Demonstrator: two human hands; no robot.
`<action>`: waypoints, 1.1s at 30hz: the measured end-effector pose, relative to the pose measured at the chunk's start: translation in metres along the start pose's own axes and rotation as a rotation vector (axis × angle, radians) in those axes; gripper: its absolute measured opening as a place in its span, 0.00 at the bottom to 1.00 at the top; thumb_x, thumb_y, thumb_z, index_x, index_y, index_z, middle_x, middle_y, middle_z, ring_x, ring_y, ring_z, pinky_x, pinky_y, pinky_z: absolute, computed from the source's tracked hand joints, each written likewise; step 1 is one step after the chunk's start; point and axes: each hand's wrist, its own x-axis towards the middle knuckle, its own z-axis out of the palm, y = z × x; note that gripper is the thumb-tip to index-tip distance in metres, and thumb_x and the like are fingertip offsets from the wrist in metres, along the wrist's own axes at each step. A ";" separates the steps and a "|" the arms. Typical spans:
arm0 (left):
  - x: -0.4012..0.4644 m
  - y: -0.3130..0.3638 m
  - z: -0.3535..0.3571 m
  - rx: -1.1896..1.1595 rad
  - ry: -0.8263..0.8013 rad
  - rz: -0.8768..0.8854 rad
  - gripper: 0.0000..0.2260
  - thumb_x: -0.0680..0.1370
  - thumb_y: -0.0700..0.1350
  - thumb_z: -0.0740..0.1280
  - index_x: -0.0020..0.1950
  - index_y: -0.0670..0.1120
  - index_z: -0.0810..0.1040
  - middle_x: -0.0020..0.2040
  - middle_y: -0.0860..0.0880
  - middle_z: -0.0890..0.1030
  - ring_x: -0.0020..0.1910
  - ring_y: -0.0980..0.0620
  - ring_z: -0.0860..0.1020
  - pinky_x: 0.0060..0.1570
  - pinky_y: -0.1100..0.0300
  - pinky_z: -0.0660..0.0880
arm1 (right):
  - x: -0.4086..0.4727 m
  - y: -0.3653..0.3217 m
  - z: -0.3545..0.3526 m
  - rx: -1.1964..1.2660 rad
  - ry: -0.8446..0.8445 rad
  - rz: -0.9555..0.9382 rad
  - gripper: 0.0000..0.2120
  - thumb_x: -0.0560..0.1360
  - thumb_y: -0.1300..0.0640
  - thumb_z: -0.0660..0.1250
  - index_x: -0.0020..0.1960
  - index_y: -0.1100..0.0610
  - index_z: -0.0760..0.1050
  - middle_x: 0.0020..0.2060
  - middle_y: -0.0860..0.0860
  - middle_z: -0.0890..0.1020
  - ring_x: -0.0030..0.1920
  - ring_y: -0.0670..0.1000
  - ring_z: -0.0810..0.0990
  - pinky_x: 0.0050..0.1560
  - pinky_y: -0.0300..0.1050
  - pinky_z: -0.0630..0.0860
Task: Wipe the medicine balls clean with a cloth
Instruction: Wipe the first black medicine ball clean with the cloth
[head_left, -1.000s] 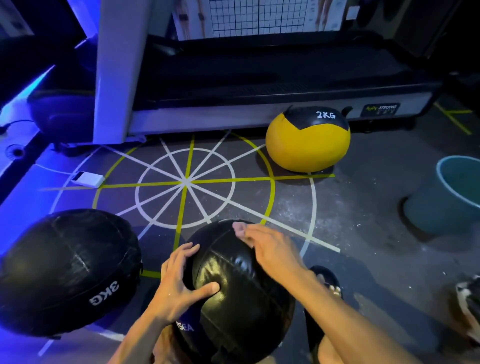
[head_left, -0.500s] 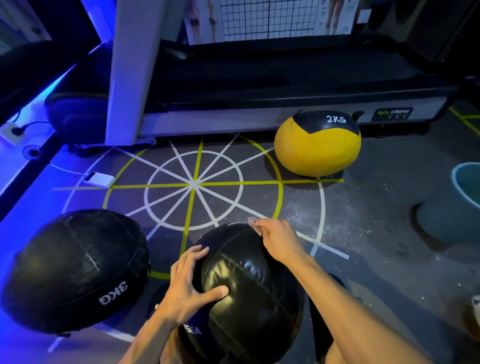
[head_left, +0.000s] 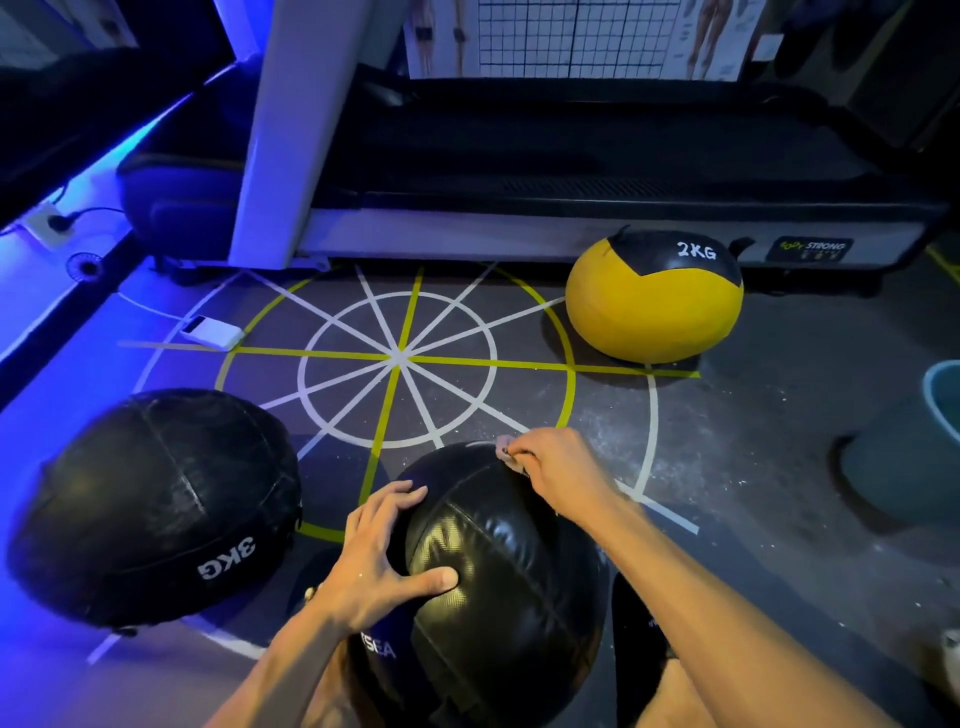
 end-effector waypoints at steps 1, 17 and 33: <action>0.000 -0.001 -0.002 -0.006 0.004 -0.006 0.45 0.59 0.76 0.76 0.73 0.67 0.65 0.73 0.71 0.57 0.75 0.56 0.57 0.72 0.54 0.59 | 0.004 -0.003 0.000 0.028 0.014 -0.009 0.12 0.82 0.60 0.64 0.49 0.50 0.85 0.44 0.49 0.83 0.45 0.51 0.83 0.49 0.45 0.80; 0.000 -0.007 0.000 -0.013 0.034 0.006 0.45 0.59 0.77 0.75 0.72 0.66 0.67 0.73 0.70 0.59 0.75 0.56 0.58 0.73 0.52 0.60 | -0.004 -0.007 -0.013 -0.395 -0.127 -0.110 0.06 0.83 0.60 0.61 0.50 0.52 0.75 0.45 0.52 0.77 0.45 0.55 0.79 0.41 0.47 0.72; 0.006 -0.007 0.004 -0.030 0.011 0.024 0.44 0.60 0.75 0.76 0.73 0.65 0.67 0.74 0.71 0.58 0.76 0.59 0.56 0.74 0.52 0.58 | -0.009 -0.003 -0.021 -0.297 -0.174 0.000 0.12 0.82 0.61 0.62 0.41 0.50 0.75 0.42 0.50 0.80 0.43 0.51 0.81 0.46 0.48 0.80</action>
